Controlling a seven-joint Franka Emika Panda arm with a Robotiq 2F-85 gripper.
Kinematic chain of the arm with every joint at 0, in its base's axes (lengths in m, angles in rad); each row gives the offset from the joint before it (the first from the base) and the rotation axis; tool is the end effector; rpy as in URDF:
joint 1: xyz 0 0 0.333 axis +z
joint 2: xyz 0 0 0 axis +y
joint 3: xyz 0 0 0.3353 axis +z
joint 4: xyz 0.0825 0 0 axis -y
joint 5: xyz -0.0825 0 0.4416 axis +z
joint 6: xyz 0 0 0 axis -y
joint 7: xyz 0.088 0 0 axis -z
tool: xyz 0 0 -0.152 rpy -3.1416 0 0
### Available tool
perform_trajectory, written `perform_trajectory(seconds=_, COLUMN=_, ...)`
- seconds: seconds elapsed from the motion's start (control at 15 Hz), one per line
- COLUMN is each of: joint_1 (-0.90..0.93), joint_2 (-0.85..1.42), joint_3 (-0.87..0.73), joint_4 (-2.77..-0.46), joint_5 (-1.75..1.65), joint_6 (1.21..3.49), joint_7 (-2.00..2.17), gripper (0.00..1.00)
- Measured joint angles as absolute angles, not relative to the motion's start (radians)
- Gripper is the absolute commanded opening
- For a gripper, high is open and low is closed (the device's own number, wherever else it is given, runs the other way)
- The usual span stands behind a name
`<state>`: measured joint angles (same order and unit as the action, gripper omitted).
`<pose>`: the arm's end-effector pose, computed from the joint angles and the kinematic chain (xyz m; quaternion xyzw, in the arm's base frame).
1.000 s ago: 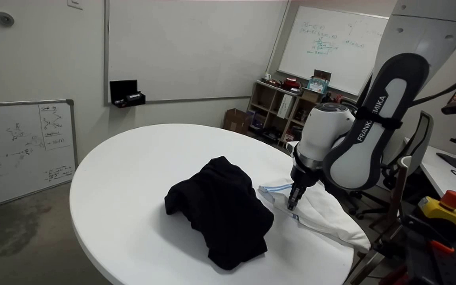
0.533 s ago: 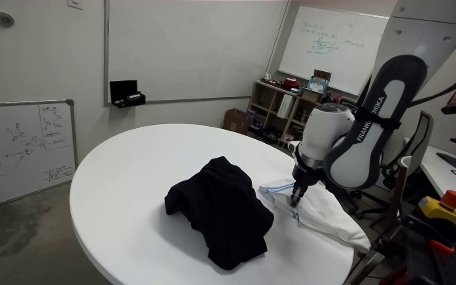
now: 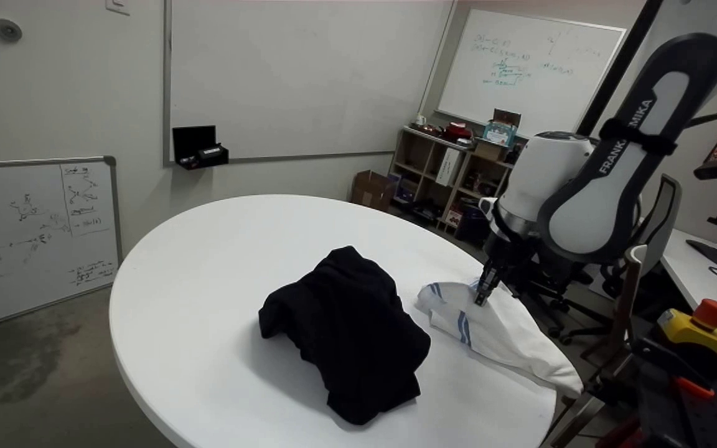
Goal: Hang the towel on the stand then hang the black t-shirt on the stand
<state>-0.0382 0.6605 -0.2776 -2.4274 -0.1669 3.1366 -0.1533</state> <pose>0.4500 -0.1675 -0.0253 0.9953 0.0330 0.0080 0.0908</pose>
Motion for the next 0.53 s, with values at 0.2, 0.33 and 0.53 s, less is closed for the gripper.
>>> perform_trajectory(seconds=0.2, joint_1=-0.149, joint_2=0.533, joint_3=-0.212, joint_4=-2.512, joint_5=-0.17, joint_6=3.123, joint_7=-0.222, gripper=0.0)
perform_trajectory(seconds=0.33, joint_1=-0.229, joint_2=0.453, joint_3=-0.152, joint_4=-2.564, joint_5=-0.17, joint_6=3.095, joint_7=-0.264, gripper=0.0)
perform_trajectory(seconds=0.53, joint_1=-0.364, joint_2=0.338, joint_3=-0.033, joint_4=-2.628, joint_5=-0.156, joint_6=3.038, joint_7=-0.323, gripper=0.0)
